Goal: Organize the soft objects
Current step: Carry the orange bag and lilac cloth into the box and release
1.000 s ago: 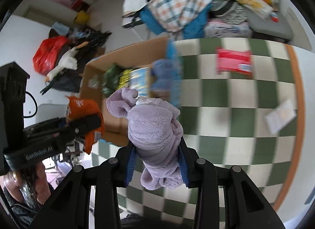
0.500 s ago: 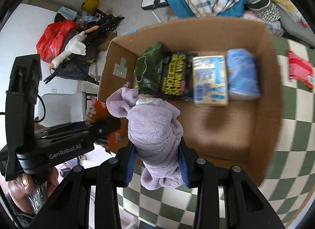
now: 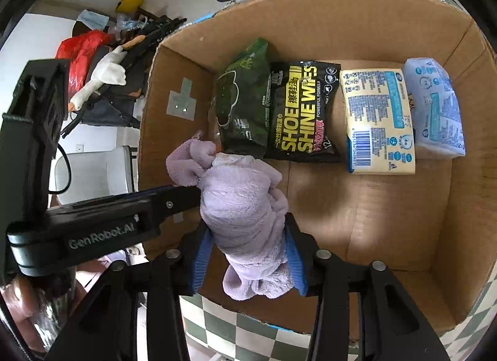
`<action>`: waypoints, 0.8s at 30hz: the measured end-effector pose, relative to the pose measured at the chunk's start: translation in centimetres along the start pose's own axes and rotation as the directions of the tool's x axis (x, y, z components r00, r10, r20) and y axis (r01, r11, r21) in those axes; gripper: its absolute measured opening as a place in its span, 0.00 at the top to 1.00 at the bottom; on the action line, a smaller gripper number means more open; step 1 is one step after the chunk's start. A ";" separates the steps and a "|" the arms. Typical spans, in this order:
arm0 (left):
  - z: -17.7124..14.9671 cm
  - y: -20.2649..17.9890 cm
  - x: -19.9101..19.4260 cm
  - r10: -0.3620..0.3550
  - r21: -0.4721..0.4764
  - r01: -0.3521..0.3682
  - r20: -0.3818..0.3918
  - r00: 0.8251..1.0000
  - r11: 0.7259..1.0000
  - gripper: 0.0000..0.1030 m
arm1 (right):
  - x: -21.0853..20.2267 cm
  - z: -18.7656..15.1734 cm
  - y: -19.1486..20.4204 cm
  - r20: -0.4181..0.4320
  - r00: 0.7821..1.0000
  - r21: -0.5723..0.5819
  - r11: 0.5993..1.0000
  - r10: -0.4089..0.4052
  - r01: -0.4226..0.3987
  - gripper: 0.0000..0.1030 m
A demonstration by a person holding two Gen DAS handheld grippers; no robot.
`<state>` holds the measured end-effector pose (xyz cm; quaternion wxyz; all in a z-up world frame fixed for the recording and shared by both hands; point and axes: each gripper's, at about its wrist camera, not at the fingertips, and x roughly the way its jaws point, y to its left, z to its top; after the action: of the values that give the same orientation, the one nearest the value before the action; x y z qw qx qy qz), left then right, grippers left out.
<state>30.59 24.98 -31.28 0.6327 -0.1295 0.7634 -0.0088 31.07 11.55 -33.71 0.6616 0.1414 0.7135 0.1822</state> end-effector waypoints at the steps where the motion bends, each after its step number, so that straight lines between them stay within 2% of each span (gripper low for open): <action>1: -0.1 0.1 -0.1 0.002 -0.002 -0.002 0.003 1.000 1.000 0.65 | 0.2 0.0 -0.2 -0.004 1.000 0.004 1.000 -0.002 0.002 0.49; 5: -0.3 0.4 -0.4 -0.008 -0.012 0.008 0.015 1.000 1.000 0.63 | 0.1 -0.2 -0.8 -0.006 1.000 0.005 1.000 -0.024 0.024 0.43; 6: -0.4 0.5 -0.5 -0.011 -0.014 0.011 0.018 1.000 1.000 0.62 | -0.1 -0.3 -1.0 -0.008 1.000 0.004 1.000 -0.030 0.030 0.39; 9: -0.9 0.4 -1.0 -0.002 -0.008 0.002 0.042 0.999 1.000 0.55 | -0.7 -0.4 -1.1 0.004 0.998 -0.009 0.998 -0.067 0.067 0.37; 13: -2.3 0.0 -1.9 0.020 0.009 -0.021 0.090 0.996 1.000 0.51 | -1.7 -1.0 -1.3 0.016 0.996 -0.023 0.995 -0.092 0.092 0.24; 17: -3.7 -0.7 -3.0 0.051 0.012 -0.054 0.161 0.986 0.998 0.27 | -3.1 -1.9 -1.8 0.043 0.988 -0.046 0.988 -0.146 0.148 0.23; 21: -5.4 -1.5 -4.1 0.096 0.012 -0.101 0.237 0.967 0.995 0.24 | -4.8 -3.2 -2.7 0.075 0.976 -0.057 0.976 -0.205 0.209 0.23; 23: -6.3 -2.0 -4.7 0.116 0.006 -0.122 0.276 0.954 0.993 0.06 | -5.7 -4.0 -3.2 0.090 0.969 -0.060 0.969 -0.232 0.238 0.19; 24: -6.7 -2.3 -5.0 0.124 0.006 -0.131 0.293 0.948 0.991 0.05 | -6.1 -4.2 -3.4 0.098 0.965 -0.059 0.966 -0.245 0.251 0.13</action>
<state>25.33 22.74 -24.75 0.7394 -0.0718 0.6681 0.0417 27.52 5.53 -29.50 0.7152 0.0353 0.6883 0.1167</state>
